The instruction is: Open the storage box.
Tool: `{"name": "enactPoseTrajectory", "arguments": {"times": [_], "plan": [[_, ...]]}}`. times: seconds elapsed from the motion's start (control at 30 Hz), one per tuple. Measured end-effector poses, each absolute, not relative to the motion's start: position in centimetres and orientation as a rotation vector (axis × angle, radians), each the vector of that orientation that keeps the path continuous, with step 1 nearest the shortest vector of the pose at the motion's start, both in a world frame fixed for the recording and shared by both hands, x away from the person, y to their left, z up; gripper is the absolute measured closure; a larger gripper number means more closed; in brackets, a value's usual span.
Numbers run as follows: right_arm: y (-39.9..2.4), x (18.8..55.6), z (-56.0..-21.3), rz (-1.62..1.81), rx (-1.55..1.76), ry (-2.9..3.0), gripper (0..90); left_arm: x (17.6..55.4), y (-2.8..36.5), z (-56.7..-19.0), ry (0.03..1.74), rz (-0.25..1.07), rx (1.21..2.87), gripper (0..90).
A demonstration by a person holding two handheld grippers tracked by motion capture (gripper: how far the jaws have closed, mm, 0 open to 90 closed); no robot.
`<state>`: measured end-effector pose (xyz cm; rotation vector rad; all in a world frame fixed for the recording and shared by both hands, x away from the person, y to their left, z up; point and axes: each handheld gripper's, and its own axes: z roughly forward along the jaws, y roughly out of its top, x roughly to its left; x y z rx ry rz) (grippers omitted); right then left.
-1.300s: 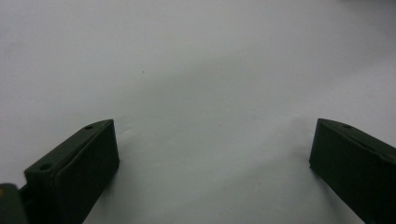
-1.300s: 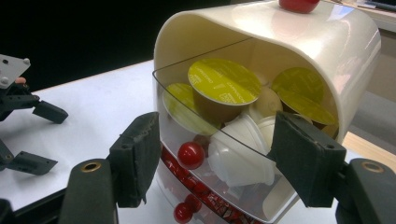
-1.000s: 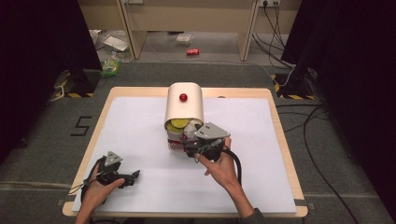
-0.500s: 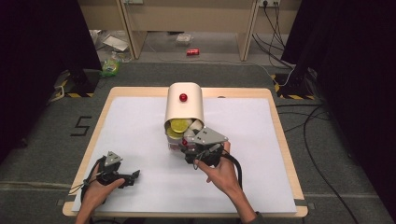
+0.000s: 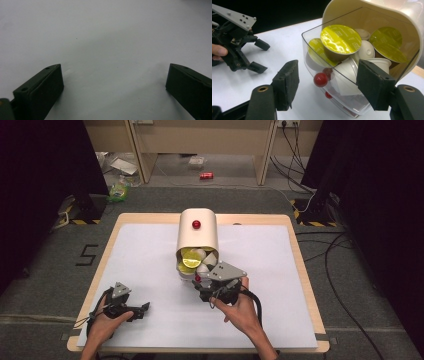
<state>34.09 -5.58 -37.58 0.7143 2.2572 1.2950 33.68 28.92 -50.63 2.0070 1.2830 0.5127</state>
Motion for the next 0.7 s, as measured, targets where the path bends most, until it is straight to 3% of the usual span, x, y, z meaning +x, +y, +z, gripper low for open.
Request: {"name": "enactPoseTrajectory", "arguments": {"times": [0.7], "plan": [[-6.0,32.2,-37.8,1.288,0.695,2.300,38.1,33.7,28.9,-50.6,1.283,0.512,2.007,0.5]]}}
